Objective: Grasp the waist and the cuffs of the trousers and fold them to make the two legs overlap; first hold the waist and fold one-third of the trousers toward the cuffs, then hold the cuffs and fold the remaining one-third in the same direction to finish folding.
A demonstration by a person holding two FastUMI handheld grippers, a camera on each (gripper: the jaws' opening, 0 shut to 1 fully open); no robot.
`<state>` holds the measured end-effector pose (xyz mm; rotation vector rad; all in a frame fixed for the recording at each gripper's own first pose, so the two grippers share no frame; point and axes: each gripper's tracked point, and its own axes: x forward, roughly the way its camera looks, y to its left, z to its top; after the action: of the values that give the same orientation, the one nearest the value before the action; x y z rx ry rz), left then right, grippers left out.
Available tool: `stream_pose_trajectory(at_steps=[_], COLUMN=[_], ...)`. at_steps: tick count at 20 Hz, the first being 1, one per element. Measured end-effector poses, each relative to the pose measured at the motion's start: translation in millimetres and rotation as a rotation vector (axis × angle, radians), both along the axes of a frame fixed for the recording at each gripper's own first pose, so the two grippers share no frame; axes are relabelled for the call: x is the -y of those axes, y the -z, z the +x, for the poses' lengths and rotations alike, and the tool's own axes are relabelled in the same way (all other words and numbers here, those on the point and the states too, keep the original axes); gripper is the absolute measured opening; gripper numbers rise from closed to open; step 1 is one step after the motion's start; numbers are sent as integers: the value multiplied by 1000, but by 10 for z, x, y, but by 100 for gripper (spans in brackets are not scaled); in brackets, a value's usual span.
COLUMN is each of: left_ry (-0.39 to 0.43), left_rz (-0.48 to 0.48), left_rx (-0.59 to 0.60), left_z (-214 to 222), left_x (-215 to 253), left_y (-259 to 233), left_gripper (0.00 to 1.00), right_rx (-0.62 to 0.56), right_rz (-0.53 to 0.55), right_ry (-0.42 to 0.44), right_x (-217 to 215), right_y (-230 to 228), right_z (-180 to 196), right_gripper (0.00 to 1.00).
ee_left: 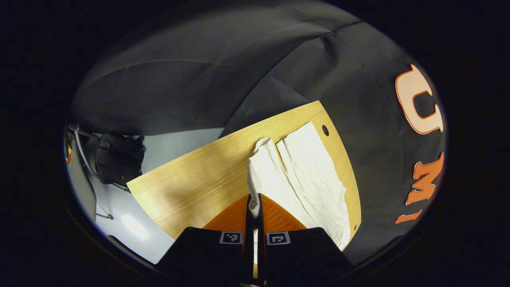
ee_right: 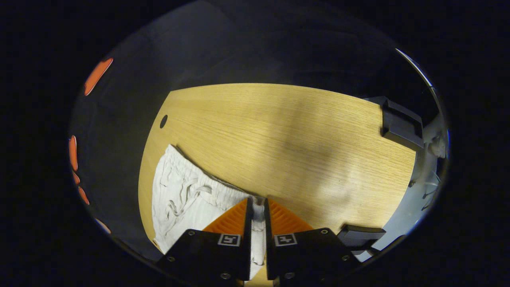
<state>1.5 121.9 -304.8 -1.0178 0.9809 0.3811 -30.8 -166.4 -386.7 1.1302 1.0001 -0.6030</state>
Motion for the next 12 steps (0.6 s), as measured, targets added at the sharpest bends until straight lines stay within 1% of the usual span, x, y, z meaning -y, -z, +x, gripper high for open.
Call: stream_pose_trajectory(at_steps=[2, 4, 6, 8, 12], left_ry=[-3, -2, -4, 7, 15], left_rz=[-2, -1, -6, -2, 4], left_rx=[15, 24, 39, 55, 80], left_z=[43, 79, 155, 220, 380], left_x=[-6, -15, -12, -34, -105], left_y=[-45, -84, -162, -221, -319], left_gripper=[8, 8, 10, 8, 7], right_rx=[25, 50, 85, 108, 156], right_rz=[4, 11, -9, -21, -1], right_ry=[16, 30, 27, 8, 31], right_x=[18, 26, 81, 119, 139], right_y=[-48, -141, -306, -461, -753], right_z=[1, 25, 50, 108, 338], right_gripper=[7, 4, 3, 2, 2])
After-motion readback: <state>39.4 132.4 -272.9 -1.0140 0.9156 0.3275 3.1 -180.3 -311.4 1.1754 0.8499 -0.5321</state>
